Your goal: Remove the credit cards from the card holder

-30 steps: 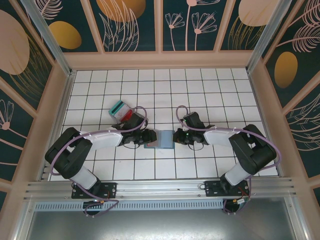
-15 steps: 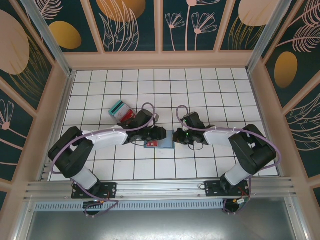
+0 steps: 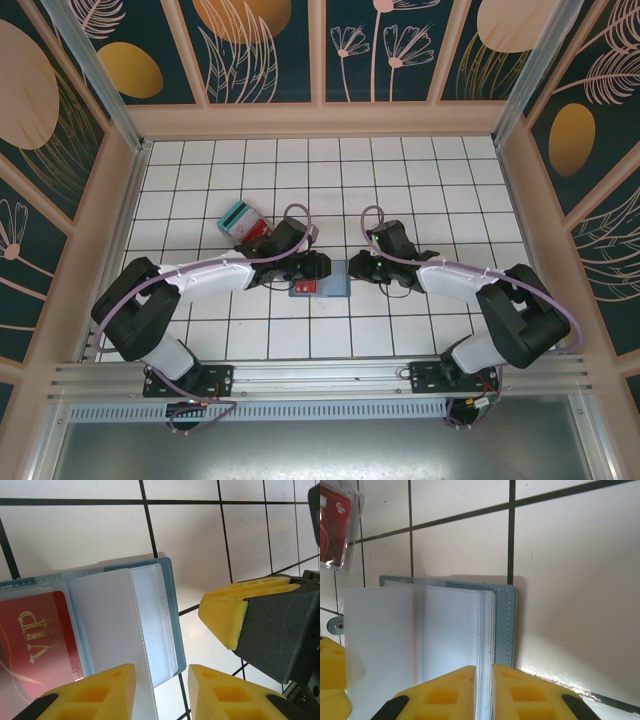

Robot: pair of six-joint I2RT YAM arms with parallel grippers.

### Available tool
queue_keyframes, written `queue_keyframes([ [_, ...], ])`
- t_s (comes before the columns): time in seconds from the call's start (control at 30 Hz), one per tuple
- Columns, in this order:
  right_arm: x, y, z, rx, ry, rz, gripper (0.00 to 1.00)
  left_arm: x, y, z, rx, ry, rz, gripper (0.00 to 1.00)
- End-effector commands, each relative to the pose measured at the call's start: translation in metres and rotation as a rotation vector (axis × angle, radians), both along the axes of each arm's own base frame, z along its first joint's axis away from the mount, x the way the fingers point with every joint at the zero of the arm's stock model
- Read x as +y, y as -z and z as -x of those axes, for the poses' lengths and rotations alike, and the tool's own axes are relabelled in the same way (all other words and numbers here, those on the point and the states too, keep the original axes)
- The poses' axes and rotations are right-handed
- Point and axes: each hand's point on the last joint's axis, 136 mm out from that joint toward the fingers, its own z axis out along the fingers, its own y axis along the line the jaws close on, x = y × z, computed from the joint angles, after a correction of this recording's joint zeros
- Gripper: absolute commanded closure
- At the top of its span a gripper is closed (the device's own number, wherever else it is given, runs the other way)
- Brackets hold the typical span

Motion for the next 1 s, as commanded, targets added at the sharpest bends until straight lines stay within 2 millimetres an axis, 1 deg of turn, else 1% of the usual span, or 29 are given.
queue_keyframes([
  [0.0, -0.001, -0.016, -0.008, -0.019, 0.032, -0.007, 0.84, -0.001, 0.006, 0.001, 0.011, 0.024, -0.024, 0.65],
  [0.13, -0.002, -0.027, -0.008, -0.040, 0.040, -0.015, 0.83, -0.005, 0.013, 0.000, 0.025, 0.032, -0.020, 0.65],
  [0.27, -0.006, -0.036, -0.008, -0.060, 0.055, -0.021, 0.83, -0.016, 0.020, -0.001, 0.058, 0.047, 0.010, 0.64],
  [0.3, -0.006, -0.037, -0.007, -0.061, 0.056, -0.022, 0.83, -0.017, 0.022, -0.001, 0.062, 0.048, 0.010, 0.63],
  [0.37, -0.008, -0.037, -0.006, -0.059, 0.059, -0.023, 0.83, -0.020, 0.020, -0.002, 0.061, 0.049, 0.023, 0.61],
  [0.4, -0.008, -0.037, -0.005, -0.058, 0.060, -0.024, 0.83, -0.020, 0.031, -0.002, 0.085, 0.048, 0.006, 0.60],
  [0.53, -0.011, -0.034, 0.000, -0.052, 0.068, -0.028, 0.83, -0.021, 0.038, 0.002, 0.107, 0.054, 0.011, 0.56],
  [0.67, -0.011, -0.031, 0.002, -0.046, 0.065, -0.029, 0.83, -0.025, 0.030, 0.003, 0.099, 0.057, 0.048, 0.49],
  [0.8, -0.009, -0.033, 0.002, -0.048, 0.057, -0.037, 0.84, -0.023, 0.025, 0.001, 0.082, 0.044, 0.040, 0.50],
  [0.83, -0.008, -0.034, 0.001, -0.050, 0.054, -0.040, 0.84, -0.021, 0.011, -0.002, 0.049, 0.036, 0.053, 0.51],
  [0.97, -0.001, -0.038, 0.001, -0.054, 0.033, -0.065, 0.84, -0.005, -0.009, -0.013, -0.030, -0.021, 0.010, 0.57],
])
